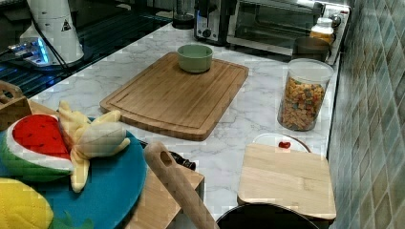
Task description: Open the drawer.
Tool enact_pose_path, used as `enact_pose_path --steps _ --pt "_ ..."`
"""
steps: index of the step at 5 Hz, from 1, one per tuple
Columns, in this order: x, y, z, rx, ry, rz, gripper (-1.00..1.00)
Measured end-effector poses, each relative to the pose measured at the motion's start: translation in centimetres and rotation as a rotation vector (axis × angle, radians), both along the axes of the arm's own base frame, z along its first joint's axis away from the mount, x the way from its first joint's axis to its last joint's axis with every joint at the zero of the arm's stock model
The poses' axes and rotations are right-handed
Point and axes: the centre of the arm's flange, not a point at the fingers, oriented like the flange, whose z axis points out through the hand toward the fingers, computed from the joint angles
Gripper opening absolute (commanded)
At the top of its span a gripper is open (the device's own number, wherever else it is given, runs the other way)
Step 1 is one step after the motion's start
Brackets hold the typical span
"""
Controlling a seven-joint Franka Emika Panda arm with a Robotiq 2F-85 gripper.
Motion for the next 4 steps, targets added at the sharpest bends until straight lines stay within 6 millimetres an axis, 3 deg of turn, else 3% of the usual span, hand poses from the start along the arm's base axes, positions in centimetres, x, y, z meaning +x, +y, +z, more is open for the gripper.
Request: enact_pose_path --steps 2,4 --pt "-2.1 -8.2 -2.6 -0.004 0.044 0.027 1.00" --pt "-3.9 -17.2 -3.2 -0.022 0.008 0.002 1.00"
